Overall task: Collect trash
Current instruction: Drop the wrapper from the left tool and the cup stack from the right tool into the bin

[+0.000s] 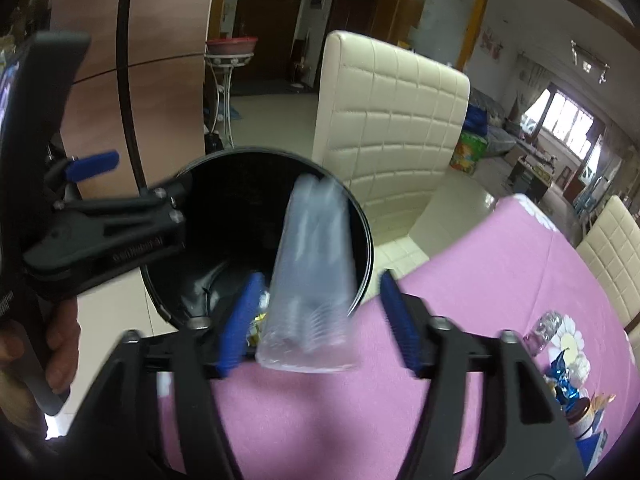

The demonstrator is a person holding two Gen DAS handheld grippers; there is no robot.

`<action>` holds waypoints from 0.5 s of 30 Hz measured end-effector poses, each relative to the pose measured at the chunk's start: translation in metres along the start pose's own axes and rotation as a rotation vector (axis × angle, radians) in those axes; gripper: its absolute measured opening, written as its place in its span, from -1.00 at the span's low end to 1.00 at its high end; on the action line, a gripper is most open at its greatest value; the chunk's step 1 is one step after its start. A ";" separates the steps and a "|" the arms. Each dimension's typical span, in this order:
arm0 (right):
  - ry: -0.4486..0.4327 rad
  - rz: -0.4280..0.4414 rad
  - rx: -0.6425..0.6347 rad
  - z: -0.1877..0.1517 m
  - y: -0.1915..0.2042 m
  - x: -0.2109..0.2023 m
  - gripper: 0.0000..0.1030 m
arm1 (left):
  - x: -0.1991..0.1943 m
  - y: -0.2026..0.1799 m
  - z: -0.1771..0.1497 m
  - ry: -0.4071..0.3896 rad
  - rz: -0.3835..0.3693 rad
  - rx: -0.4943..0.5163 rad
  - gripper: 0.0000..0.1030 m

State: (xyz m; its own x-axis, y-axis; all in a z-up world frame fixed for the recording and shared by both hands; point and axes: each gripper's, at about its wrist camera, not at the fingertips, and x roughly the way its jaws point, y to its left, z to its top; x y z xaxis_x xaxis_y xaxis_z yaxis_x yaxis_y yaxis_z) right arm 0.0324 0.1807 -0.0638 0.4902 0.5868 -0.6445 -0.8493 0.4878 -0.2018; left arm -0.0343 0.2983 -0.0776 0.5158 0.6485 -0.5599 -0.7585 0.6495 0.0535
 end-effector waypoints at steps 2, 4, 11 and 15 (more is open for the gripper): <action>-0.004 -0.008 0.001 -0.002 -0.002 -0.002 0.35 | -0.002 -0.005 0.000 -0.007 -0.007 0.017 0.61; -0.005 -0.028 0.004 -0.006 -0.005 -0.004 0.35 | -0.005 -0.011 -0.001 -0.011 -0.016 0.032 0.61; 0.020 -0.081 0.058 -0.026 -0.028 -0.014 0.33 | -0.009 -0.034 -0.001 0.011 -0.097 0.056 0.61; 0.037 -0.122 0.102 -0.040 -0.048 -0.022 0.32 | -0.016 -0.059 -0.004 0.017 -0.155 0.099 0.62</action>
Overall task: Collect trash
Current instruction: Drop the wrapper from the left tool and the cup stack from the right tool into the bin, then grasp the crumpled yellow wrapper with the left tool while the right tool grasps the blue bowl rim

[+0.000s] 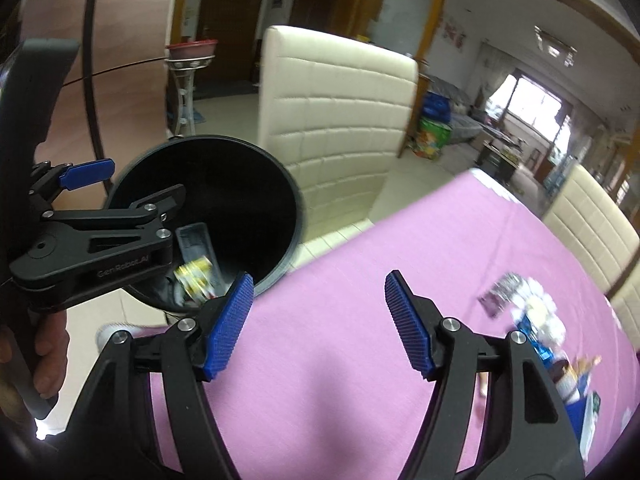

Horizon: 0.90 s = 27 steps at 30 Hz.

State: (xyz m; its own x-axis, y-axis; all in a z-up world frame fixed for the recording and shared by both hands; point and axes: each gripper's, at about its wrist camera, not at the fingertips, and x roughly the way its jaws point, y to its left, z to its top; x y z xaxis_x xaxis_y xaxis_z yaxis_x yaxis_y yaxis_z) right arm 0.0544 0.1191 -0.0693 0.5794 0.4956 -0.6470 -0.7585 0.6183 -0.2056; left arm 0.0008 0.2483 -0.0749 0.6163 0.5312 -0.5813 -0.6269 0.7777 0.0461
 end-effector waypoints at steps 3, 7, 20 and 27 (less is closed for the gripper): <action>0.011 -0.039 0.037 -0.010 -0.020 -0.005 0.32 | -0.004 -0.022 0.000 -0.002 -0.040 0.042 0.62; 0.020 -0.086 0.080 -0.021 -0.045 -0.013 0.32 | -0.008 -0.049 0.000 0.008 -0.108 0.075 0.62; 0.041 -0.310 0.347 -0.090 -0.159 -0.066 0.45 | -0.024 -0.149 -0.009 0.055 -0.364 0.198 0.62; 0.037 -0.399 0.499 -0.130 -0.212 -0.094 0.56 | -0.041 -0.200 -0.014 0.034 -0.417 0.283 0.62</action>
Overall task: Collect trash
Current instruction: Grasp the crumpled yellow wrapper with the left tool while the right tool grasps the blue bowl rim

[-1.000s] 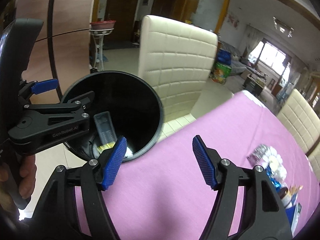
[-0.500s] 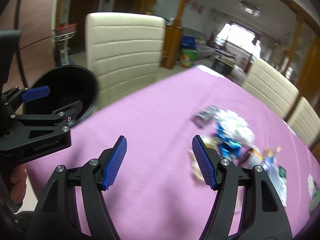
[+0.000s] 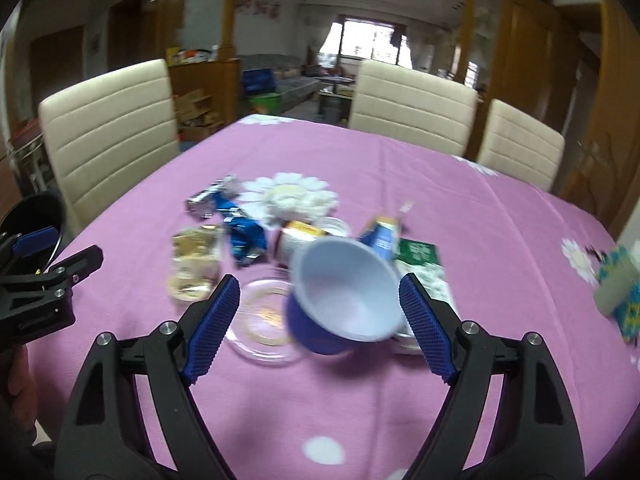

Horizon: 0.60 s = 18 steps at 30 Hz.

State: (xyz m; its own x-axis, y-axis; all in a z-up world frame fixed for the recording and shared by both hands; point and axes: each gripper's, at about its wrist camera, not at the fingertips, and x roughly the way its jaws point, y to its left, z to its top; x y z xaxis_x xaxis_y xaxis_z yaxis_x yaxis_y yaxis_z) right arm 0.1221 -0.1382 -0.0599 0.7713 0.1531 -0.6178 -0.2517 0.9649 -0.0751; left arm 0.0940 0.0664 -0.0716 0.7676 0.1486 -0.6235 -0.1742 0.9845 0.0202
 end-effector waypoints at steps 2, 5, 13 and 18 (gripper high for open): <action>0.033 0.035 0.039 -0.004 -0.014 0.005 0.56 | 0.004 -0.014 0.003 0.001 -0.009 0.023 0.62; 0.048 0.041 0.049 -0.010 -0.018 0.010 0.56 | 0.011 -0.034 0.009 0.005 -0.025 0.057 0.62; 0.066 0.047 0.017 -0.010 -0.013 0.027 0.39 | 0.038 -0.058 0.018 0.039 -0.020 0.109 0.62; 0.087 0.060 -0.003 -0.008 -0.004 0.037 0.20 | 0.061 -0.050 0.021 0.120 -0.048 0.076 0.62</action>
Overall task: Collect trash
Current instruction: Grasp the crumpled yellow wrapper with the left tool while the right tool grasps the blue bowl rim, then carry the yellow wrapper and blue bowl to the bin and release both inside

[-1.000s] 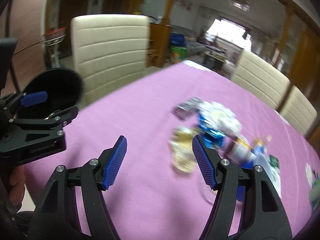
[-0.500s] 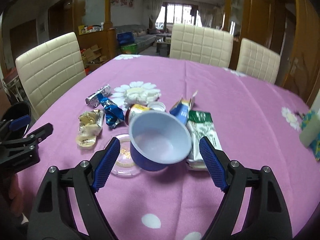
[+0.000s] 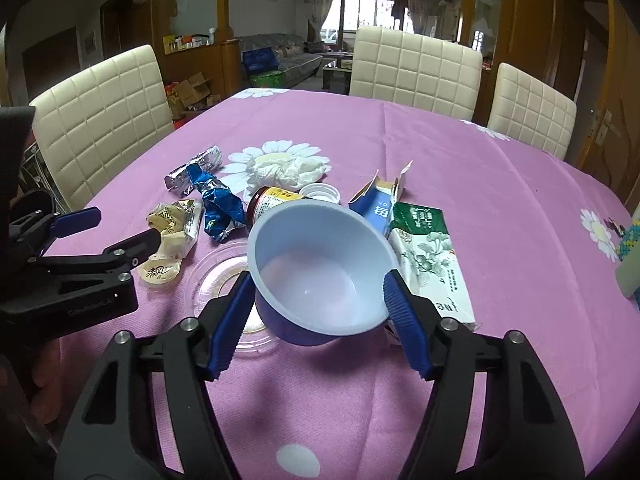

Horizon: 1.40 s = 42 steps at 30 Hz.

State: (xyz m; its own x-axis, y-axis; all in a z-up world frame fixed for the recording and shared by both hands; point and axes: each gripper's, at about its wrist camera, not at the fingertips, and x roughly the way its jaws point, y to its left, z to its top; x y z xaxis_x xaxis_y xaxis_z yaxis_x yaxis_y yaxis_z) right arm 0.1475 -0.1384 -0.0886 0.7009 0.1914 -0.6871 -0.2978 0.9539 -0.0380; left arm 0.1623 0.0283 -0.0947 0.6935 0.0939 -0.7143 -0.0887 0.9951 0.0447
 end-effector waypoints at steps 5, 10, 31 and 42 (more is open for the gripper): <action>0.030 0.011 -0.022 -0.001 0.008 0.010 -0.04 | 0.012 0.003 -0.001 0.048 -0.036 -0.016 0.62; 0.069 0.029 -0.037 -0.005 0.012 0.018 -0.34 | 0.013 -0.006 -0.006 0.055 -0.052 0.030 0.62; 0.051 0.046 -0.043 -0.003 0.016 0.010 -0.47 | 0.004 0.009 -0.008 0.032 -0.074 -0.015 -0.96; 0.001 0.040 -0.061 -0.002 0.022 -0.004 -0.84 | -0.038 0.021 -0.011 -0.068 -0.086 -0.011 -0.96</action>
State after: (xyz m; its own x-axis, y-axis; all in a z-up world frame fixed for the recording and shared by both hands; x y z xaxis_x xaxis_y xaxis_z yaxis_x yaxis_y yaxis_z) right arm 0.1370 -0.1184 -0.0885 0.6869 0.2287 -0.6898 -0.3641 0.9298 -0.0543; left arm 0.1262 0.0451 -0.0739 0.7460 0.0102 -0.6659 -0.0343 0.9991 -0.0231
